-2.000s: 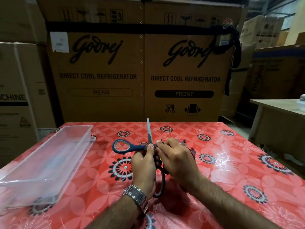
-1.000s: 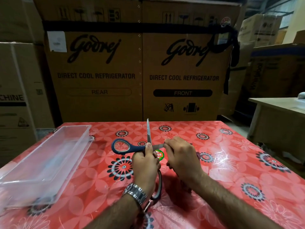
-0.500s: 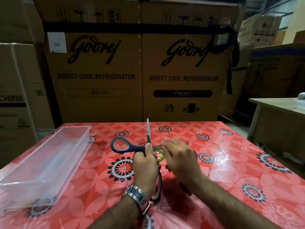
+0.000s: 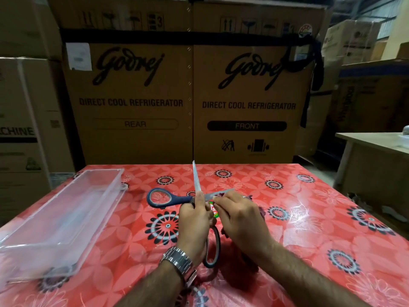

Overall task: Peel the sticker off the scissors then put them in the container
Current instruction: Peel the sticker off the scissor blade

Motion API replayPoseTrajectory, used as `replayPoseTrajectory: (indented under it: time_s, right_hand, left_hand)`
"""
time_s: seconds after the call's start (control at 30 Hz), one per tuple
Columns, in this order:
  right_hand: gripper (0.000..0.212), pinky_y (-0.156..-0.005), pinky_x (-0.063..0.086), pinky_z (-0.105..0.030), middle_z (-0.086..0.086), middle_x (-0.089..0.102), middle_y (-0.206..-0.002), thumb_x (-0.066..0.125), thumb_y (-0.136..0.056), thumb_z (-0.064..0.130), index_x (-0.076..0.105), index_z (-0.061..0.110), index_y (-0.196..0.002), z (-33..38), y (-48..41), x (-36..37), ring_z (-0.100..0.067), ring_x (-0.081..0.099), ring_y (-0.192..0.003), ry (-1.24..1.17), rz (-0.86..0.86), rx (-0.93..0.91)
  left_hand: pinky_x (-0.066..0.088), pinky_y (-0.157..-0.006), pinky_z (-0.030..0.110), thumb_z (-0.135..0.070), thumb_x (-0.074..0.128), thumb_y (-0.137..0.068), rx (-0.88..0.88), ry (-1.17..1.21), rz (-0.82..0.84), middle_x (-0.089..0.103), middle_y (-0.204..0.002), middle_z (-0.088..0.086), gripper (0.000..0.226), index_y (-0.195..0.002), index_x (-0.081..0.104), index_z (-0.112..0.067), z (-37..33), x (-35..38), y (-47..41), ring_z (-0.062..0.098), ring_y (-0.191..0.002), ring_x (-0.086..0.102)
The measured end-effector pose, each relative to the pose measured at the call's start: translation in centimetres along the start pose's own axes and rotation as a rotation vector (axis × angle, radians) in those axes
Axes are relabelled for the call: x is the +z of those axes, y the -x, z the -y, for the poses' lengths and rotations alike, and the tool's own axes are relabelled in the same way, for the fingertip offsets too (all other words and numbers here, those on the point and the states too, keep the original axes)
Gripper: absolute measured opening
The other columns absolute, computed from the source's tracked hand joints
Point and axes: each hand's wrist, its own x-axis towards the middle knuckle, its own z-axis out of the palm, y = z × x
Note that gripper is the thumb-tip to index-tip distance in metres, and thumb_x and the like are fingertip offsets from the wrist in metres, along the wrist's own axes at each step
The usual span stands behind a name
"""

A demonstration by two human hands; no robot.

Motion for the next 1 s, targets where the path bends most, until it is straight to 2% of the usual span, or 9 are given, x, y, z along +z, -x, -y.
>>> replayPoseTrajectory:
  time_s: [0.13, 0.27, 0.37, 0.47, 0.67, 0.73, 0.87, 0.93, 1.0]
  right_hand:
    - [0.008, -0.056, 0.051, -0.04, -0.007, 0.059, -0.073, 0.061, -0.084, 0.004, 0.068, 0.002, -0.08, -0.5, -0.3, 0.1, -0.024, 0.059, -0.063, 0.004, -0.024, 0.017]
    - [0.02, -0.059, 0.051, -0.039, -0.007, 0.06, -0.076, 0.052, -0.092, 0.012, 0.069, 0.003, -0.085, -0.3, -0.3, -0.2, -0.024, 0.059, -0.065, -0.035, -0.063, 0.004]
    - [0.02, -0.064, 0.052, -0.036, -0.007, 0.064, -0.081, 0.052, -0.092, 0.012, 0.07, 0.003, -0.092, 0.2, -0.4, -0.2, -0.024, 0.062, -0.07, -0.055, -0.065, -0.01]
    - [0.021, -0.059, 0.051, -0.038, -0.008, 0.061, -0.078, 0.052, -0.09, 0.012, 0.07, 0.003, -0.092, 0.5, -0.3, 0.0, -0.025, 0.06, -0.065, -0.046, -0.049, -0.018]
    - [0.015, -0.056, 0.049, -0.035, -0.008, 0.058, -0.079, 0.06, -0.085, 0.006, 0.07, 0.004, -0.096, 0.5, -0.2, 0.0, -0.025, 0.058, -0.061, -0.006, -0.053, 0.009]
    - [0.018, -0.057, 0.049, -0.035, -0.008, 0.058, -0.08, 0.055, -0.088, 0.009, 0.07, 0.003, -0.099, 0.8, -0.2, -0.1, -0.024, 0.058, -0.062, -0.013, -0.043, -0.003]
    - [0.02, -0.057, 0.048, -0.034, -0.01, 0.057, -0.079, 0.052, -0.09, 0.01, 0.069, 0.0, -0.097, 1.4, -0.1, -0.2, -0.025, 0.056, -0.065, -0.009, -0.009, -0.044]
    - [0.01, -0.057, 0.047, -0.034, -0.01, 0.055, -0.076, 0.063, -0.083, -0.001, 0.069, 0.0, -0.091, 0.5, -0.3, -0.1, -0.025, 0.055, -0.064, 0.041, -0.038, -0.033]
    - [0.014, -0.055, 0.047, -0.036, -0.009, 0.053, -0.073, 0.07, -0.075, -0.009, 0.068, 0.001, -0.084, -0.2, -0.5, -0.1, -0.024, 0.053, -0.062, 0.063, -0.062, 0.027]
  left_hand:
    - [0.031, -0.037, 0.017, -0.03, 0.042, -0.1, -0.007, 0.0, 0.031, 0.033, -0.044, -0.007, 0.039, -0.068, 0.046, -0.008, -0.1, -0.2, 0.1, 0.005, -0.037, 0.03]
    - [0.033, -0.039, 0.018, -0.033, 0.042, -0.1, -0.029, -0.02, 0.048, 0.035, -0.047, -0.004, 0.041, -0.068, 0.05, -0.008, -0.1, -0.2, 0.2, 0.008, -0.041, 0.033]
    - [0.031, -0.037, 0.018, -0.029, 0.043, -0.101, -0.045, 0.012, 0.024, 0.033, -0.046, -0.004, 0.042, -0.065, 0.053, -0.009, 0.1, 0.1, 0.4, 0.006, -0.037, 0.031]
    - [0.027, -0.036, 0.019, -0.029, 0.044, -0.1, -0.047, 0.001, 0.003, 0.031, -0.044, -0.005, 0.041, -0.063, 0.048, -0.011, 0.2, 0.2, 0.5, 0.006, -0.036, 0.027]
    - [0.035, -0.04, 0.021, -0.026, 0.05, -0.098, -0.016, -0.005, -0.021, 0.043, -0.051, 0.0, 0.035, -0.086, 0.063, 0.004, 0.2, 0.0, 0.1, 0.008, -0.041, 0.039]
    - [0.037, -0.04, 0.02, -0.024, 0.052, -0.097, 0.023, -0.021, -0.064, 0.047, -0.054, 0.004, 0.039, -0.089, 0.063, 0.012, 0.4, 0.0, 0.0, 0.009, -0.042, 0.043]
    - [0.035, -0.038, 0.02, -0.022, 0.053, -0.097, 0.075, -0.03, -0.118, 0.047, -0.046, 0.0, 0.042, -0.084, 0.062, 0.017, 0.3, -0.1, 0.1, 0.009, -0.039, 0.041]
    - [0.033, -0.038, 0.02, -0.019, 0.051, -0.098, 0.087, -0.017, -0.114, 0.041, -0.043, -0.004, 0.039, -0.071, 0.06, 0.008, 0.1, 0.0, 0.1, 0.008, -0.038, 0.037]
    - [0.03, -0.038, 0.021, -0.018, 0.05, -0.098, 0.078, 0.008, -0.114, 0.037, -0.042, -0.007, 0.039, -0.061, 0.049, -0.006, 0.0, 0.0, 0.1, 0.008, -0.038, 0.034]
